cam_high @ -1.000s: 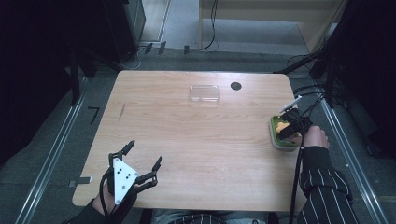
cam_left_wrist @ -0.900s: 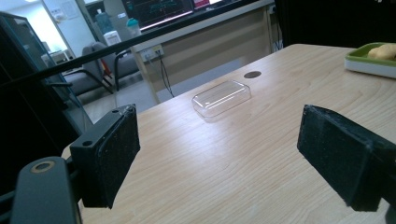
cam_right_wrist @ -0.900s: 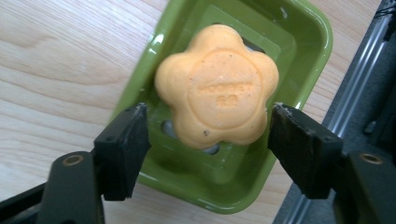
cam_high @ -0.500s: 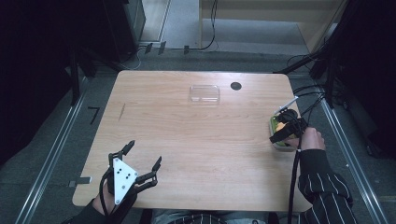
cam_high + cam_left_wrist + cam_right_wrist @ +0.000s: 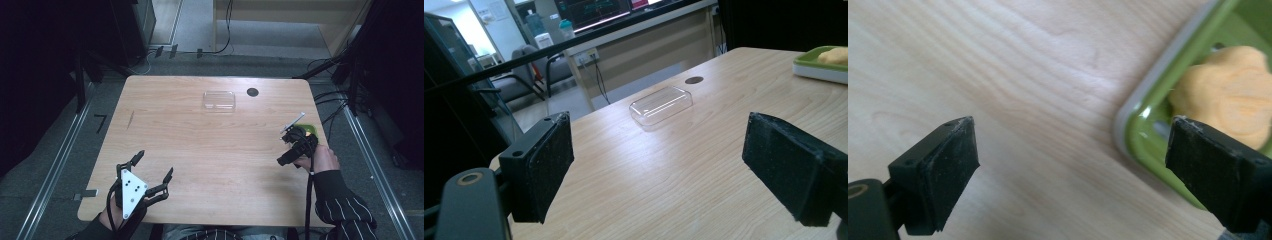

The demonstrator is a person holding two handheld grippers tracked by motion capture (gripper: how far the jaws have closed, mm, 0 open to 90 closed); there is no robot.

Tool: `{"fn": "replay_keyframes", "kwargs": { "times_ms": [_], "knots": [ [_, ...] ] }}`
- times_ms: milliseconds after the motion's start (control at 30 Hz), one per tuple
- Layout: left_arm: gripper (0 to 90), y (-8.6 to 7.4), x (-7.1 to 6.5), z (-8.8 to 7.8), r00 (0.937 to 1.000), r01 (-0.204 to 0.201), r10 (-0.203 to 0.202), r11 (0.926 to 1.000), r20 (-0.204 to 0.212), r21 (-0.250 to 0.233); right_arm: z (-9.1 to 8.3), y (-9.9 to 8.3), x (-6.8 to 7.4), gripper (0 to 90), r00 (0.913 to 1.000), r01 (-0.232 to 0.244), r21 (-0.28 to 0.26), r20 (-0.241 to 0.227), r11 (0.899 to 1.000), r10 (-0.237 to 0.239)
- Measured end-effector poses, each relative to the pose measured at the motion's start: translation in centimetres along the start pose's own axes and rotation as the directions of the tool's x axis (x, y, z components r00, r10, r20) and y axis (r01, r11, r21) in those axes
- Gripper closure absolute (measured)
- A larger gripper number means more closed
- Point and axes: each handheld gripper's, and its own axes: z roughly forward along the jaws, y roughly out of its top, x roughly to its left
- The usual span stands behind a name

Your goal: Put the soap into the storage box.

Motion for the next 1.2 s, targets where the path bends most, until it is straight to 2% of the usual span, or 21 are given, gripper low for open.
{"fn": "replay_keyframes", "kwargs": {
  "times_ms": [200, 433, 633, 867, 1033, 1200],
  "knots": [
    [13.5, 0.0, 0.0, 0.0, 1.0000, 0.000, 0.000, 1.0000, -0.001, 0.002, 0.0, -0.4, 1.6, 6.7, 0.9990, 0.044, 0.005, -0.005, 0.999, -0.044],
    [13.5, 0.0, 0.0, 0.1, 1.0000, 0.000, 0.000, 1.0000, 0.002, 0.001, 0.7, -1.5, 3.6, 6.7, 0.9952, 0.098, 0.036, -0.003, 0.995, -0.098],
    [13.5, 0.0, 0.0, 0.1, 1.0000, -0.001, 0.001, 1.0000, 0.002, 0.004, 1.1, -2.5, 4.9, 6.8, 0.9919, 0.127, 0.051, -0.010, 0.991, -0.127],
    [13.5, 0.0, 0.0, 0.1, 1.0000, -0.001, 0.001, 1.0000, 0.003, 0.003, 1.6, -3.8, 5.7, 6.8, 0.9887, 0.150, 0.051, -0.013, 0.987, -0.149],
    [13.5, 0.0, 0.0, 0.1, 1.0000, -0.002, 0.002, 1.0000, 0.003, 0.004, 1.8, -4.7, 6.4, 6.8, 0.9850, 0.169, 0.050, -0.042, 0.984, -0.167],
    [13.5, 0.1, -0.1, 0.2, 1.0000, -0.002, 0.002, 1.0000, 0.003, 0.006, 1.7, -5.3, 6.9, 6.7, 0.9813, 0.189, 0.046, -0.046, 0.981, -0.187]
  ]
}}
